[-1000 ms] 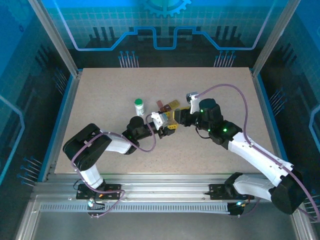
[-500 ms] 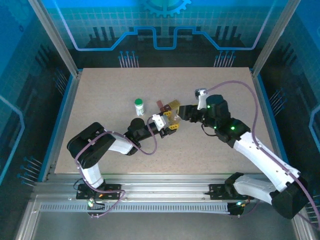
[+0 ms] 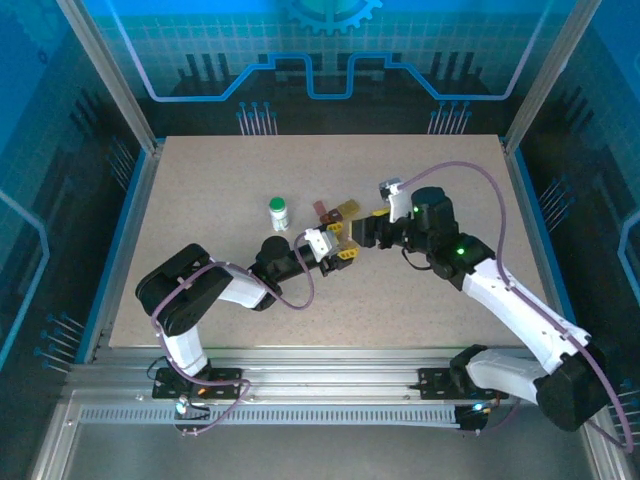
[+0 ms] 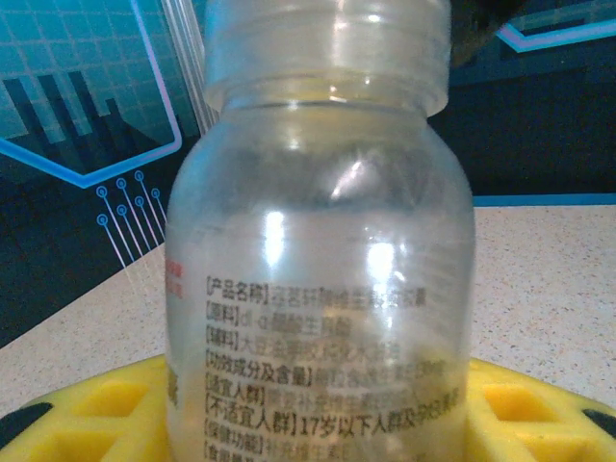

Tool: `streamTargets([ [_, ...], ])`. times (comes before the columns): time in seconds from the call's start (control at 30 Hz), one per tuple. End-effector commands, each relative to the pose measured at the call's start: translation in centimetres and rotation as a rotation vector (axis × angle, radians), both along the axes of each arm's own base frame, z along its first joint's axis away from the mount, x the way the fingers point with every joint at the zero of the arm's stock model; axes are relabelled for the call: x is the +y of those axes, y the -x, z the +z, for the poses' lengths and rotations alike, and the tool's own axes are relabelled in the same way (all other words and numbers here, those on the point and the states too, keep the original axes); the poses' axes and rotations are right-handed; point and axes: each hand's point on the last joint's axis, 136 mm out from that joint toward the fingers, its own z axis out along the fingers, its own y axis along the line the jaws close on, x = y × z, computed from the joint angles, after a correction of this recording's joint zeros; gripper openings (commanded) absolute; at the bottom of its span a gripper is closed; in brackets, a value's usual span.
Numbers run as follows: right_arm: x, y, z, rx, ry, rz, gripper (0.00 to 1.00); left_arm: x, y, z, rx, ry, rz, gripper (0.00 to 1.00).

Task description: Sort the pills into containers

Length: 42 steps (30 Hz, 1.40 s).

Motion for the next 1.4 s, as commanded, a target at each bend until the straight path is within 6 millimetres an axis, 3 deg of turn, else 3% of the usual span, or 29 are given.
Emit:
streamTargets([
  [0.0,1.1,-0.1,-0.5,0.002,-0.002,0.044,0.64,-0.5,0.1,1.9,-0.041,0.049,-0.027,0.00],
  [0.13,1.5,0.1,-1.6,0.023,0.026,0.048,0.53,-0.4,0.0,2.0,-0.045,0.049,-0.021,0.00],
  [0.27,1.1,0.0,-2.4,0.036,0.065,0.020,0.29,-0.5,-0.1,2.1,-0.046,0.052,-0.018,0.00],
  [0.37,1.0,0.0,-2.8,0.052,0.070,0.006,0.22,-0.4,-0.4,2.2,-0.049,0.055,-0.007,0.00],
  [0.47,0.8,0.0,-2.6,0.052,0.060,-0.010,0.08,-0.5,-0.4,2.2,-0.048,0.057,-0.006,0.00],
  [0.57,0.4,-0.2,-1.8,0.028,0.049,-0.037,0.00,-0.5,-0.6,2.4,-0.049,0.061,-0.001,0.29],
  [0.6,0.1,-0.2,-1.6,0.018,0.050,-0.051,0.00,-0.5,-0.6,2.5,-0.047,0.065,0.002,0.68],
  [0.63,-0.2,-0.4,-1.3,0.005,0.056,-0.070,0.00,-0.4,-0.7,2.6,-0.045,0.070,0.006,0.99],
  [0.77,-2.2,-1.3,-0.6,-0.036,0.092,-0.147,0.00,0.1,-0.7,3.0,-0.041,0.080,0.028,0.99],
  [0.97,-7.3,-4.5,0.6,-0.088,0.197,-0.306,0.00,2.0,-0.3,5.0,-0.026,0.141,0.105,0.99],
  [1.07,-10.3,-7.0,0.3,-0.116,0.295,-0.403,0.00,5.2,-1.5,6.3,0.020,0.226,0.281,0.99],
  [1.13,-12.4,-9.1,-0.7,-0.109,0.357,-0.462,0.00,8.3,-2.4,7.2,0.058,0.308,0.437,0.99],
  [1.23,-15.0,-12.4,-2.0,-0.083,0.393,-0.526,0.00,11.2,-2.5,8.0,0.083,0.386,0.551,0.99],
  [1.37,-17.7,-16.7,-4.1,-0.048,0.422,-0.596,0.00,14.2,-3.1,7.5,0.171,0.457,0.681,0.99],
])
